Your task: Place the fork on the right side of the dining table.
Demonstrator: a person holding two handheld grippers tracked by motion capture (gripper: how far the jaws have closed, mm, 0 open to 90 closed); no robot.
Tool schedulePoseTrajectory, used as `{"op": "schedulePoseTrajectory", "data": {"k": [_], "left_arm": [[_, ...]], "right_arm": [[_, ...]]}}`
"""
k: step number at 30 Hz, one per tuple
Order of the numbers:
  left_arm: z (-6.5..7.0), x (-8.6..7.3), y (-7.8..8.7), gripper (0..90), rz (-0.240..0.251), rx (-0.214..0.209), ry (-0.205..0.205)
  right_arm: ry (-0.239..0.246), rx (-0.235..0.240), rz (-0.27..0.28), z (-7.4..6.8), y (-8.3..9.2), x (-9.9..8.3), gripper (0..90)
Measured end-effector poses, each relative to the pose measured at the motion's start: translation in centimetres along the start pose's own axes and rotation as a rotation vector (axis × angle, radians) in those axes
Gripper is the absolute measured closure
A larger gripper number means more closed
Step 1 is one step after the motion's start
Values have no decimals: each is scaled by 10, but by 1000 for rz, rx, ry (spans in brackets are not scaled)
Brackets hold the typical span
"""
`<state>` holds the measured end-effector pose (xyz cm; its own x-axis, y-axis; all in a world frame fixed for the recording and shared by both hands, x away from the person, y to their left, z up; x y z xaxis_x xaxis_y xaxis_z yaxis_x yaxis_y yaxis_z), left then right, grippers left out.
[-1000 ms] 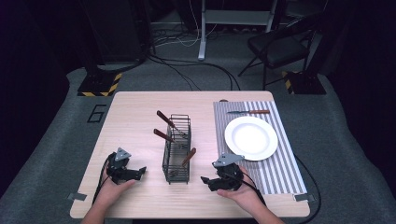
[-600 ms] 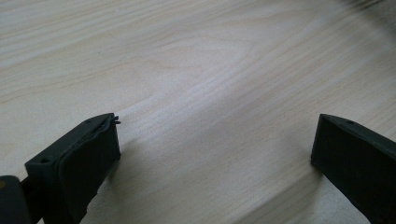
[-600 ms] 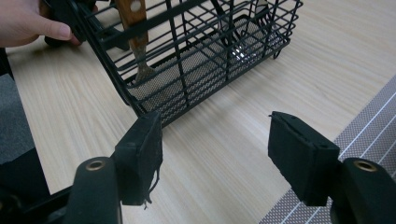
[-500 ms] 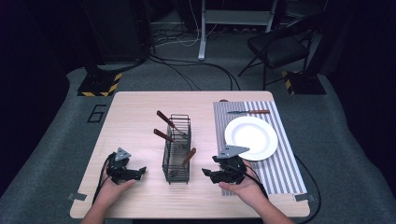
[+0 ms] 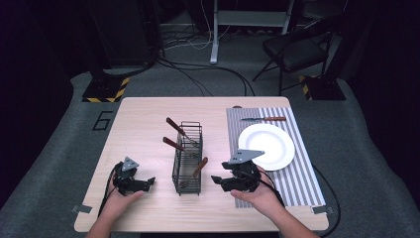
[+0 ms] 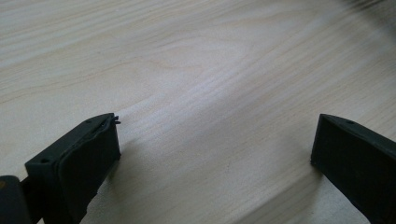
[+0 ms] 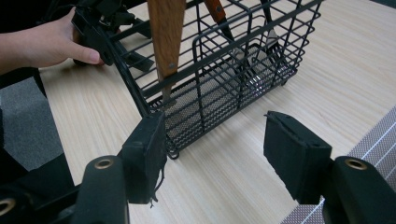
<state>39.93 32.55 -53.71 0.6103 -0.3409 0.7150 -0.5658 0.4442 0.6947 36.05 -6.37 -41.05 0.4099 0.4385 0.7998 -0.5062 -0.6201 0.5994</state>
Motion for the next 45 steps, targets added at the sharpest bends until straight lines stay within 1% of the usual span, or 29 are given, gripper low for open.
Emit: {"op": "schedulePoseTrajectory", "data": {"k": [4,5,10,16,18,26,27,29,30,34,38,42,45], "left_arm": [[0,0,0,9,0,0,0],[0,0,0,9,0,0,0],[0,0,0,9,0,0,0],[0,0,0,9,0,0,0],[0,0,0,9,1,1,1],[0,0,0,9,0,0,0],[0,0,0,9,0,0,0],[0,0,0,9,0,0,0],[0,0,0,9,0,0,0],[0,0,0,9,0,0,0],[0,0,0,9,0,0,0],[0,0,0,9,0,0,0],[0,0,0,9,0,0,0]], "right_arm": [[8,16,8,-2,3,7,394],[1,19,6,-3,4,8,395],[6,36,14,-5,6,15,408],[10,45,19,-6,6,22,435],[-2,51,21,-6,6,26,459],[7,59,40,-8,4,35,516],[5,60,43,-9,3,37,543],[10,61,44,-9,3,38,556],[13,64,50,-10,3,40,588],[13,61,55,-11,3,43,626],[19,66,60,-10,3,45,640],[9,73,61,-11,3,47,661],[10,76,63,-12,2,49,678]]}}
Point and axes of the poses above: each handheld gripper's, and its own axes: y roughly backward along the jaws, x roughly out of its top, z roughly to its right, the point moved 1 cm from there along -y, roughly forward along the jaws, and after that the axes turned 6 degrees about -x, right-handed, at the moved point
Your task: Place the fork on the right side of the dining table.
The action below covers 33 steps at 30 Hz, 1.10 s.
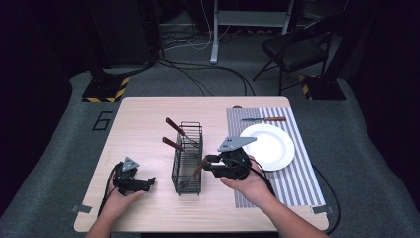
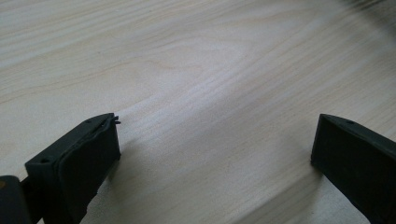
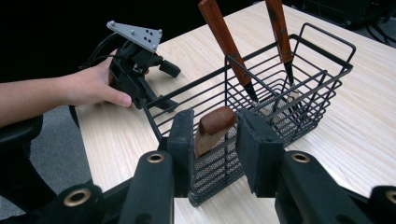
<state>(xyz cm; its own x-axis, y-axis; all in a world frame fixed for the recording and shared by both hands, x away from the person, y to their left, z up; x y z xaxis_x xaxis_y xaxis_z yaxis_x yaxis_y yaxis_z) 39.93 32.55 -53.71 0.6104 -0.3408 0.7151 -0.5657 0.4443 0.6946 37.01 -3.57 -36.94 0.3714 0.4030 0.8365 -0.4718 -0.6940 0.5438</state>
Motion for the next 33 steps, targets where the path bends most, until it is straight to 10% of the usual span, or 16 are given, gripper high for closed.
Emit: {"op": "schedulePoseTrajectory", "data": {"k": [33], "left_arm": [[0,0,0,9,0,0,0]], "right_arm": [[6,43,28,-10,-15,27,741]]}}
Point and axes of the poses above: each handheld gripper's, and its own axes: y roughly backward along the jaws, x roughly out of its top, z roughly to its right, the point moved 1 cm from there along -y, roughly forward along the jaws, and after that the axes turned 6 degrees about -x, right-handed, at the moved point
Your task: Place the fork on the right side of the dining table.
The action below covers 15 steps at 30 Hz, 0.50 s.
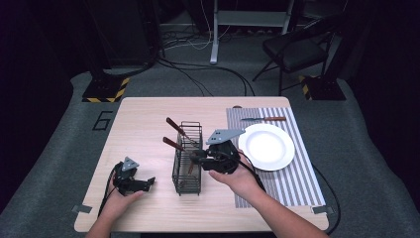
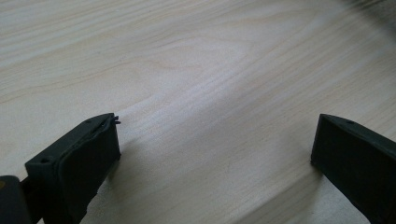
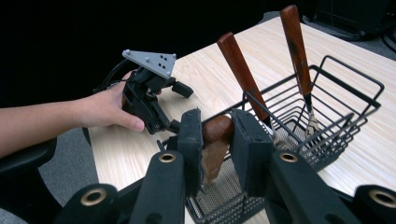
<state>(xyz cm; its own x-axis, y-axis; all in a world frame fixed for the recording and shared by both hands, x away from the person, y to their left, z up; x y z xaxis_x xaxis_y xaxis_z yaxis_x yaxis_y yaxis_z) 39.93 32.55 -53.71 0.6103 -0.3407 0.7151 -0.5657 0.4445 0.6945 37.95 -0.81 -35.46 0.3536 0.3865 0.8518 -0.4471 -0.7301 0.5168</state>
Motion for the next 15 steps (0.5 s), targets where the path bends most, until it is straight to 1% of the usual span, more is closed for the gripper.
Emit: {"op": "schedulePoseTrajectory", "data": {"k": [5,8,10,15], "left_arm": [[0,0,0,9,0,0,0],[0,0,0,9,0,0,0],[0,0,0,9,0,0,0],[0,0,0,9,0,0,0]], "right_arm": [[4,5,2,-3,-2,5,741],[17,1,6,-4,-2,8,742],[14,-1,5,-5,-1,11,742],[27,-8,21,-5,4,19,742]]}}
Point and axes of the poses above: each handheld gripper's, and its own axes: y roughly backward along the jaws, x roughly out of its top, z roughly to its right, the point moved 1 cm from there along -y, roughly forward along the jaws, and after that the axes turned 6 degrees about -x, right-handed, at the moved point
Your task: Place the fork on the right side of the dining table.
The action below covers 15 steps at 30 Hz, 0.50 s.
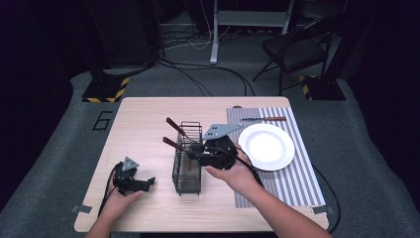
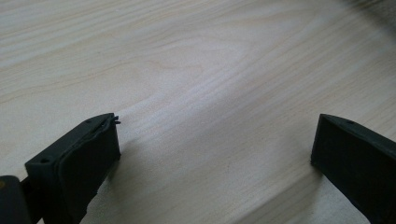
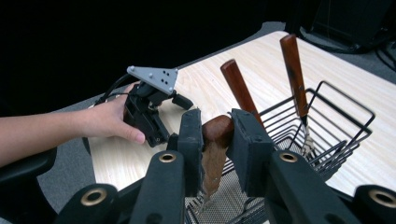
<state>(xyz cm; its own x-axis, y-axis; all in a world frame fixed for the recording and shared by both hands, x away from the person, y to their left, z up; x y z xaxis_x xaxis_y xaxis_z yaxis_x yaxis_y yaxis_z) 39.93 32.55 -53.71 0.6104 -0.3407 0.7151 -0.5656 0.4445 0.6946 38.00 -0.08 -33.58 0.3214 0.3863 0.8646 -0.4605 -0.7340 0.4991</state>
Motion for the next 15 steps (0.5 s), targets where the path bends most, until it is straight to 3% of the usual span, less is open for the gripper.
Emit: {"op": "schedulePoseTrajectory", "data": {"k": [15], "left_arm": [[0,0,0,9,0,0,0]], "right_arm": [[31,-17,47,2,25,27,742]]}}
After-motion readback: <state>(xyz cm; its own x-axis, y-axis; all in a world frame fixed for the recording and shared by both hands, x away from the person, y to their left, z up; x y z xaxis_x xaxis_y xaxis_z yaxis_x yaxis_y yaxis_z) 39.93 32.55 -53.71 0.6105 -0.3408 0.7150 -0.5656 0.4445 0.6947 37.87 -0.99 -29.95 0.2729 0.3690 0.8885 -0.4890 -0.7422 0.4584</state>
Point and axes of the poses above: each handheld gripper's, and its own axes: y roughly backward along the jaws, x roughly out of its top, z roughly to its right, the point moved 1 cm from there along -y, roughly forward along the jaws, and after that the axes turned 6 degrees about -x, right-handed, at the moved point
